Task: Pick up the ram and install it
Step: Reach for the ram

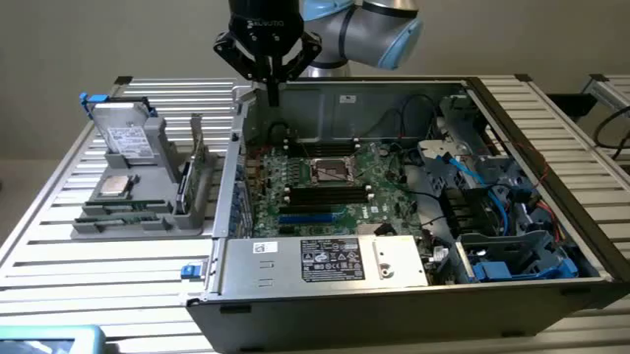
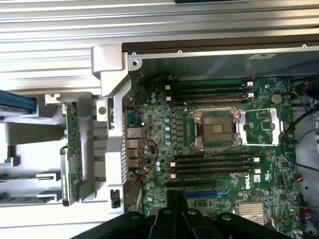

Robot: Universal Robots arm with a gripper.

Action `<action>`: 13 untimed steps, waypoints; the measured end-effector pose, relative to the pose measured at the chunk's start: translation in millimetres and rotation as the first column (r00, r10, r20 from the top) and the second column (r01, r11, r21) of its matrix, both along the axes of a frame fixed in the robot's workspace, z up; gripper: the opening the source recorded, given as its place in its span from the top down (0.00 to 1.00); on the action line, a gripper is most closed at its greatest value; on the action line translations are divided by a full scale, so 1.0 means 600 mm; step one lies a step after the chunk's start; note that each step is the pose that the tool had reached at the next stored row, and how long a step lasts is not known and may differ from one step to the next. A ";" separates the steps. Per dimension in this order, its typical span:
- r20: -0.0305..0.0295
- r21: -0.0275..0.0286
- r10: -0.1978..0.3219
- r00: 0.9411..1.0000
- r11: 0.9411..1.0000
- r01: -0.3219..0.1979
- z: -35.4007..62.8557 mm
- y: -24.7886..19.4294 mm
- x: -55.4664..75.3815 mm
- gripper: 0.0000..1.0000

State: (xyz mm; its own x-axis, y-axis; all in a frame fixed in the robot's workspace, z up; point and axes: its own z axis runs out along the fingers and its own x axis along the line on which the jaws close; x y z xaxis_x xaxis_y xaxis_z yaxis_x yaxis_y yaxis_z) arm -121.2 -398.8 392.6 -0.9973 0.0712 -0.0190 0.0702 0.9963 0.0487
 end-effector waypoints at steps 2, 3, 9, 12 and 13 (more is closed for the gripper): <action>0.000 0.000 0.000 1.000 1.000 0.000 0.000 0.0000 0.000 0.89; 0.000 0.000 0.000 1.000 1.000 0.000 0.000 0.0000 0.000 0.89; 0.000 0.000 0.000 1.000 1.000 0.000 0.000 0.0000 0.000 0.89; 0.000 0.000 0.000 1.000 1.000 0.000 0.000 0.0001 0.000 0.89; 0.000 0.000 0.000 1.000 1.000 0.000 0.000 0.0001 -0.001 0.89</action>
